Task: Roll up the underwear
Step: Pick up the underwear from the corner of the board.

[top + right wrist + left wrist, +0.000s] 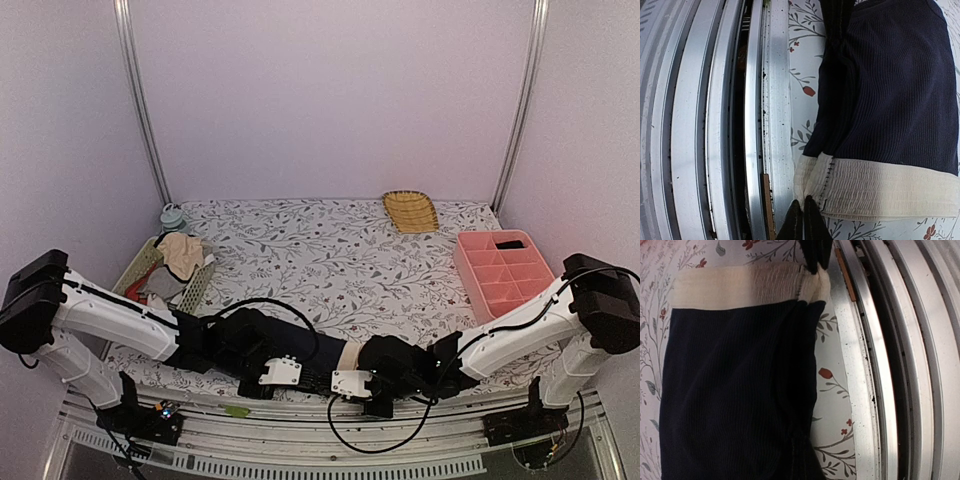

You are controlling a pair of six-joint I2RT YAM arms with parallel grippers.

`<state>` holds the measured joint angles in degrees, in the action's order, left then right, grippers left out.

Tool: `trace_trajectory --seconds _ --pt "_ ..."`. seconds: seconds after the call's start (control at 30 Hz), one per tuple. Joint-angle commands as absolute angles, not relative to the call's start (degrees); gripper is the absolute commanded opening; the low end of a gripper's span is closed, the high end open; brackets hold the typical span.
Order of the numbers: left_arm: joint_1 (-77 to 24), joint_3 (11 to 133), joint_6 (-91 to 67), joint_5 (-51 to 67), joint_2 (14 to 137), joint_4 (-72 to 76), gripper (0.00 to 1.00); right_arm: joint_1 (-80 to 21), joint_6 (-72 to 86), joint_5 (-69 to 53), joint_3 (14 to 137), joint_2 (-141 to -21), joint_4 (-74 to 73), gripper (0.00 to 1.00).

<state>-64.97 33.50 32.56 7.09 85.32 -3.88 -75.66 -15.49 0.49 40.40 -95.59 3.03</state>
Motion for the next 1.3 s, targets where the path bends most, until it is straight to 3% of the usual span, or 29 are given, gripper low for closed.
trace_trajectory --seconds 0.0,0.53,1.27 --pt "-64.1 34.5 32.4 8.3 85.7 -4.3 0.0 -75.1 -16.1 5.1 41.0 -98.0 -0.1 0.02" --pt "-62.7 34.1 33.4 14.0 77.7 -8.9 0.0 -75.1 -13.3 2.9 40.0 -86.9 -1.7 0.0" --pt "-52.2 44.0 39.7 20.4 82.7 -15.6 0.0 -67.1 -10.7 -4.3 42.6 -85.2 -5.0 0.0"
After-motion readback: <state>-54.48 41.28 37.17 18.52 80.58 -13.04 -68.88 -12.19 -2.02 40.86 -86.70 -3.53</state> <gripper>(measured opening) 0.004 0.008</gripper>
